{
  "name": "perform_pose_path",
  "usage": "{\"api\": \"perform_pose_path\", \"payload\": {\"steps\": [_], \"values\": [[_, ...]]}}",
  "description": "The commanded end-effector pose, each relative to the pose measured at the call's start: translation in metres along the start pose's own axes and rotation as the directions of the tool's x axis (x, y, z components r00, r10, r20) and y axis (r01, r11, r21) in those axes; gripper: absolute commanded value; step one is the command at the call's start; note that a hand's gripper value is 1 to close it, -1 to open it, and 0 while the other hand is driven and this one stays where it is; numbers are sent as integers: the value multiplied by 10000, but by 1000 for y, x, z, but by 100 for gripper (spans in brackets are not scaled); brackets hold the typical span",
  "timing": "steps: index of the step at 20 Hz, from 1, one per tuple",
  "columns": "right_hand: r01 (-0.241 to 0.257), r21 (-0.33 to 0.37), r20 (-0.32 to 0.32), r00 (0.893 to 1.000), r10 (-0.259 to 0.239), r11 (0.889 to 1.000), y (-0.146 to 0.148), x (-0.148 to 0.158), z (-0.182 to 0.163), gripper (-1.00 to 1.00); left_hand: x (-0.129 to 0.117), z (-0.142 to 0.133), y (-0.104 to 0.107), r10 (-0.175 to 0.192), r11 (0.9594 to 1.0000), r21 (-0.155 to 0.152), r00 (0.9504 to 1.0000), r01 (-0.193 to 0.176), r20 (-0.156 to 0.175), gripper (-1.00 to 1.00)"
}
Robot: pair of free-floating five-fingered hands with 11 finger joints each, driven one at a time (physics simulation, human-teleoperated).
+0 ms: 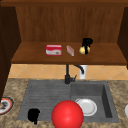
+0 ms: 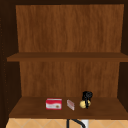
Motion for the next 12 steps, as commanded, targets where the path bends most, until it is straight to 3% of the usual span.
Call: {"api": "perform_pose_path", "payload": {"steps": [1, 4, 7, 8, 9, 12], "values": [[-26, -477, 34, 10000, 28, 9989, 15, -6, -36, 100, 0, 0, 0, 0, 10000, 0, 10000, 0, 0, 0], [315, 832, 545, 9979, -361, 9960, 0, -18, -55, 100, 0, 0, 0, 0, 10000, 0, 10000, 0, 0, 0], [566, 2107, 1116, 9904, -815, 9759, -8, -31, -73, 100, 0, 0, 0, 0, 10000, 0, 10000, 0, 0, 0], [723, 2536, 1309, 9855, -1083, 9646, -2, -42, -64, 100, 0, 0, 0, 0, 10000, 0, 10000, 0, 0, 0], [863, 2798, 1491, 9800, -1321, 9562, 3, -46, -47, 100, 0, 0, 0, 0, 10000, 0, 10000, 0, 0, 0], [1567, 2667, 1659, 9645, -2054, 9510, 13, -49, -33, 100, 0, 0, 0, 0, 10000, 0, 10000, 0, 0, 0]]}}
